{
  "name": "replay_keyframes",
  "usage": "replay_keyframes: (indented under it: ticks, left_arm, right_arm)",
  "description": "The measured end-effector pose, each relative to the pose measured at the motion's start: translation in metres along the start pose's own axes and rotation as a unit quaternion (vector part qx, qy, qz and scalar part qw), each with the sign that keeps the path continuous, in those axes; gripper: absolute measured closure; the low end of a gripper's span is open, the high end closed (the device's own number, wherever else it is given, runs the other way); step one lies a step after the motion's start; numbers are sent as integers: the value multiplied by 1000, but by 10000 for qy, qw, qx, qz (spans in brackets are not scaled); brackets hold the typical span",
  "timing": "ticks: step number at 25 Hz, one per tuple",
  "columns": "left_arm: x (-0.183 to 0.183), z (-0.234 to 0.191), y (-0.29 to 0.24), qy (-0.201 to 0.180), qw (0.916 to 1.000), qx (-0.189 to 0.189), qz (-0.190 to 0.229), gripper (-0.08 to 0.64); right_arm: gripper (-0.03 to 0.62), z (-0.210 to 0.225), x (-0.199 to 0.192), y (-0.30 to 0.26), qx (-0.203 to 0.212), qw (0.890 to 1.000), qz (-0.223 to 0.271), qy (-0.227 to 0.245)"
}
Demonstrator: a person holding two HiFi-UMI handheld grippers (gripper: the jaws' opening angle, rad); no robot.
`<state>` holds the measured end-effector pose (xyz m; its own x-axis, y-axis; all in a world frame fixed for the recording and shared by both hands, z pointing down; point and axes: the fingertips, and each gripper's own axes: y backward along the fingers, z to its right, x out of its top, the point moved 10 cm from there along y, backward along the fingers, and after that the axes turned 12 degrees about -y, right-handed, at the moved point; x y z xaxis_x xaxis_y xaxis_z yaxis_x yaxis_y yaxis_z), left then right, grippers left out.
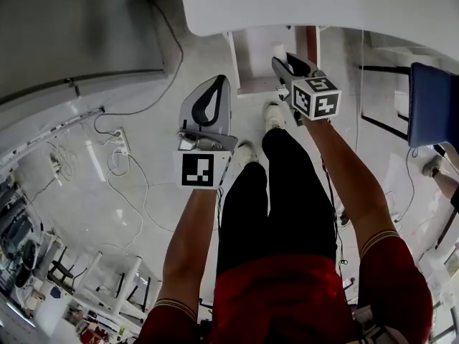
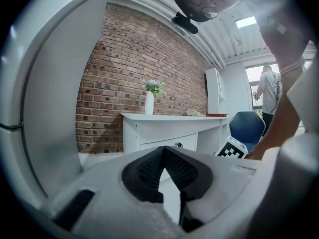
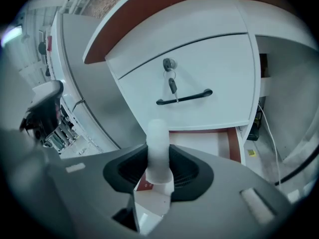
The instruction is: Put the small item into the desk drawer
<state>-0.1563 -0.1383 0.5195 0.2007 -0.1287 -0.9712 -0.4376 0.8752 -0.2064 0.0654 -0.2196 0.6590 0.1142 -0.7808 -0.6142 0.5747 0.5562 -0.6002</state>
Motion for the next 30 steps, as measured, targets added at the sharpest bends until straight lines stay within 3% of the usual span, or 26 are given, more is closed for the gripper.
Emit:
replay_keyframes:
  ticks: [4, 14, 18, 21, 30]
  left_arm:
    - [-6, -4, -5, 60, 9999, 75, -59, 554]
    - [-22, -13, -1, 77, 9991, 300, -272, 554]
    - [-23, -18, 0, 27, 9991, 343, -263, 554]
    - [-29, -13, 0, 58, 9990, 342, -285, 554]
    - [-30, -10, 4, 122, 9990, 266, -352, 554]
  right_arm:
    - [449, 7, -4, -26, -80, 9995, -284, 108]
    - [446, 22, -14, -67, -364, 9969, -637, -288]
    - [385, 24, -11, -71, -500, 9965, -651, -164]
    - [376, 29, -18, -71, -469, 9963, -721, -49]
    - [466, 14, -16, -53, -135, 9985, -436, 286]
